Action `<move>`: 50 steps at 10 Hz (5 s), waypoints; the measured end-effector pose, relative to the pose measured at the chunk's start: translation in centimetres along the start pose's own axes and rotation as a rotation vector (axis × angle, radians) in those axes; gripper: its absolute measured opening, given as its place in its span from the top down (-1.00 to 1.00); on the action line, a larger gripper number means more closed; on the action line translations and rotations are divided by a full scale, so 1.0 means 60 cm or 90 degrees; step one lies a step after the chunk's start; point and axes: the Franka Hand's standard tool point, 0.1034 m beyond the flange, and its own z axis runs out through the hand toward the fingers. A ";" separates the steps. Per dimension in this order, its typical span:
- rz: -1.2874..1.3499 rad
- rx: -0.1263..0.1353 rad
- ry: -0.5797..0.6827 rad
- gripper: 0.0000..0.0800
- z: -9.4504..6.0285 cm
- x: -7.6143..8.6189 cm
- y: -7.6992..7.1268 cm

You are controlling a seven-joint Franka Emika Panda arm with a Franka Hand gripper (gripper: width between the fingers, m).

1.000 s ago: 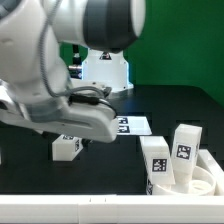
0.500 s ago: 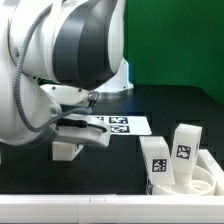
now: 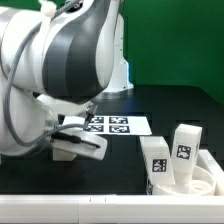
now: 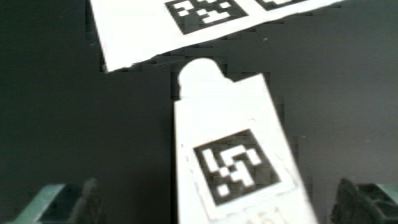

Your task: Assemble stool

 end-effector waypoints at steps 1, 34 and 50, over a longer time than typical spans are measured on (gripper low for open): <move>0.012 -0.001 -0.005 -0.62 0.007 0.002 0.002; 0.012 0.262 0.957 0.19 -0.201 -0.155 -0.401; -0.002 0.205 0.968 0.19 -0.156 -0.080 -0.418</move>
Offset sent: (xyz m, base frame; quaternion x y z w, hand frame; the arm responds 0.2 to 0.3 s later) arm 0.0000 0.0000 0.0000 0.0000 0.0000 0.0000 1.0000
